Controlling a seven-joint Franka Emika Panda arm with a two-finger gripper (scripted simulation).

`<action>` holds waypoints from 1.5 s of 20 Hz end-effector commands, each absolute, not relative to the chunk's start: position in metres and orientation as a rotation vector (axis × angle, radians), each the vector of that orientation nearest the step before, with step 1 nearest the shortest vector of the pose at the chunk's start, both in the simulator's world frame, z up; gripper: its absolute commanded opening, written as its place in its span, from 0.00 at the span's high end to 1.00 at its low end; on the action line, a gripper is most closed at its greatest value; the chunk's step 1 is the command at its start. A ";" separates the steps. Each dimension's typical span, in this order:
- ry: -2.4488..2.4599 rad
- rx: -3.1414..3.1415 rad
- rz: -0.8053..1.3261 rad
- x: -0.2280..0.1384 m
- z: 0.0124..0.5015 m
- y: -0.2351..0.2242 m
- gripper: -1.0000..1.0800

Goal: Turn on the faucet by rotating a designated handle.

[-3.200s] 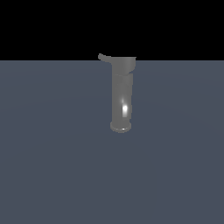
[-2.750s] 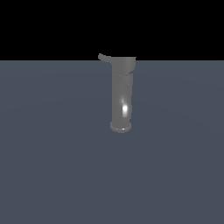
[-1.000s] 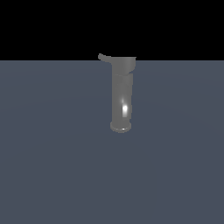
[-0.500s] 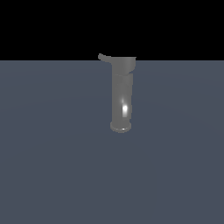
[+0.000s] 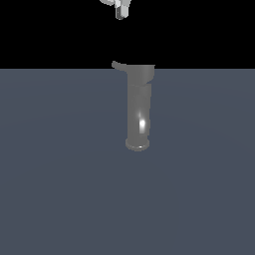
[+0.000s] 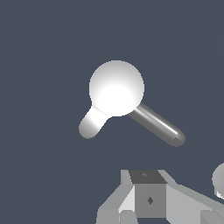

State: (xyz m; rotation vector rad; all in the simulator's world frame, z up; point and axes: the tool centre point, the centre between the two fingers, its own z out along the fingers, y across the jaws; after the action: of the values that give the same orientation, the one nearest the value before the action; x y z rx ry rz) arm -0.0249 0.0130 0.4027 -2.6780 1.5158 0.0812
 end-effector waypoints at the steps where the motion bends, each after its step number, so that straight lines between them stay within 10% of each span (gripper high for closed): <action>1: 1.609 -2.628 0.081 -0.011 0.393 0.014 1.00; 30: 2.278 -2.163 0.000 0.083 0.298 0.026 1.00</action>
State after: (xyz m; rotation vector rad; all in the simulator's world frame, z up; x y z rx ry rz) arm 0.0822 0.0258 0.2987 -2.1699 2.2713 0.0032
